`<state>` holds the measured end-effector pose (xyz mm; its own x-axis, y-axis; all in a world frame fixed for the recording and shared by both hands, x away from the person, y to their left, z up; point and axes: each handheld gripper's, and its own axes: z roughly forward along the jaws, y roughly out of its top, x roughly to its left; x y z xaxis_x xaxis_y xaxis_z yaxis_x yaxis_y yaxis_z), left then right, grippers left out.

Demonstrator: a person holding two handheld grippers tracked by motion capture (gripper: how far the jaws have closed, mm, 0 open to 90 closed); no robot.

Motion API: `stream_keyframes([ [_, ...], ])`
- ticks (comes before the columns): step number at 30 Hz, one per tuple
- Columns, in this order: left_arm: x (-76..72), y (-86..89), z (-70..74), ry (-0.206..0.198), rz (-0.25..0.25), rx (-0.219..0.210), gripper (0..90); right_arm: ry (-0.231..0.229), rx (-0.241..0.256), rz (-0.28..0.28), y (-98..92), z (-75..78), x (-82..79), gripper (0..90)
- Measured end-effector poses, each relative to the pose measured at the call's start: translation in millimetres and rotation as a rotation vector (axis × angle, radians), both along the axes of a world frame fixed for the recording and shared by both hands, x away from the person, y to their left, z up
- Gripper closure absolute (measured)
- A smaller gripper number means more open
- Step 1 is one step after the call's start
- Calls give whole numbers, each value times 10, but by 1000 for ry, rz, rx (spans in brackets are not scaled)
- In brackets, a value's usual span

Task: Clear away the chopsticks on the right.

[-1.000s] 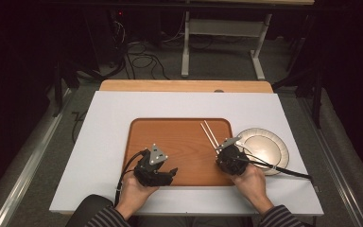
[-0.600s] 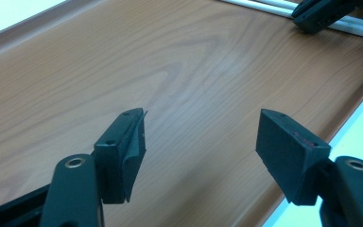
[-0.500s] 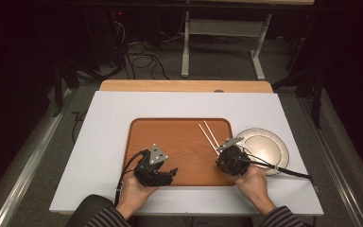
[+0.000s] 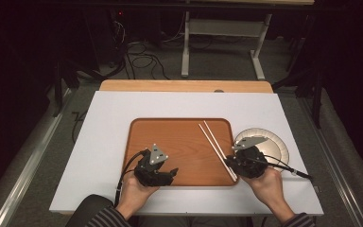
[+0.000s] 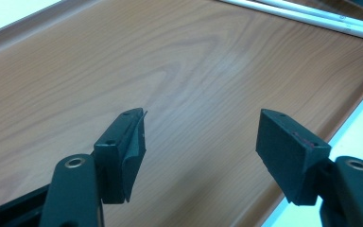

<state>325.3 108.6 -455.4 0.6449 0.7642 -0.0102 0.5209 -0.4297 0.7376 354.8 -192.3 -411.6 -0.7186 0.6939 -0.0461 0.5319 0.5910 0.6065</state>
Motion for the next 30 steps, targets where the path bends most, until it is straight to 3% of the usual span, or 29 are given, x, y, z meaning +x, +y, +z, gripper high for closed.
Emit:
stream_keyframes([
  [5,-6,-1,3,0,-2,-2,337,-3,38,-3,-122,54,-59,793],
  [13,-26,-8,9,0,-8,-8,336,-47,63,-6,-299,104,-217,735],
  [17,-49,-8,16,-2,-17,-10,335,-41,95,-11,-369,42,-264,713],
  [22,-102,12,36,-1,-23,-27,333,-67,122,-21,-445,-62,-337,700],
  [30,-162,14,41,7,-38,-44,332,-82,92,3,-380,-152,-378,684],
])
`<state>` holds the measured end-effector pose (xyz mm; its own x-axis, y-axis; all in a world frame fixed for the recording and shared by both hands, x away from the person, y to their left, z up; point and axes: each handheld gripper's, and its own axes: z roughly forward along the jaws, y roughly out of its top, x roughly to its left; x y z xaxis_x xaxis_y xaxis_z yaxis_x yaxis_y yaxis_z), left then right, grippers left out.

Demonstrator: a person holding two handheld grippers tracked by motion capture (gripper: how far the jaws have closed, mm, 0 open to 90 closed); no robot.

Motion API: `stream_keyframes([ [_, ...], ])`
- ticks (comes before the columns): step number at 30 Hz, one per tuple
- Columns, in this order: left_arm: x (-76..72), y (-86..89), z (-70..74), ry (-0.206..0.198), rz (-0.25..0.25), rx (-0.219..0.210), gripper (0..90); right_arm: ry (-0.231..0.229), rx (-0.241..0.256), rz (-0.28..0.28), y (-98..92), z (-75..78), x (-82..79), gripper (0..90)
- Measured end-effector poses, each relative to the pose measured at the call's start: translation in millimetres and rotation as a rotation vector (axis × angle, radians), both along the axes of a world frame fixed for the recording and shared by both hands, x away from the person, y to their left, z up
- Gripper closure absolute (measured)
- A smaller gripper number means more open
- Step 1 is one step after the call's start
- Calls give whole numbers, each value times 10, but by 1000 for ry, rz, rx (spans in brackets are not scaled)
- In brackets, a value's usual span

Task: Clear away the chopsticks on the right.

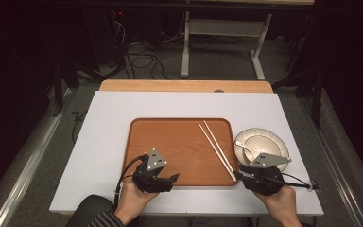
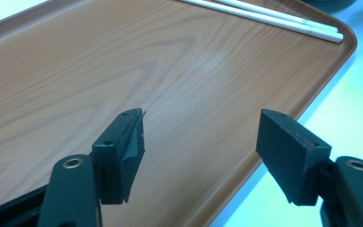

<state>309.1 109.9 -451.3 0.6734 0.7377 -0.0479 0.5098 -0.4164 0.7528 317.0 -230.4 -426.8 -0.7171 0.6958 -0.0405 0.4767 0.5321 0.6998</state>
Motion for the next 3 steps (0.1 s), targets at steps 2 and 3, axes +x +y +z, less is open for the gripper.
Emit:
stream_keyframes([
  [2,9,5,-3,2,2,-2,333,2,-3,0,8,-9,-4,682],
  [3,9,5,-3,2,2,-2,333,2,-3,0,8,-9,-4,682],
])
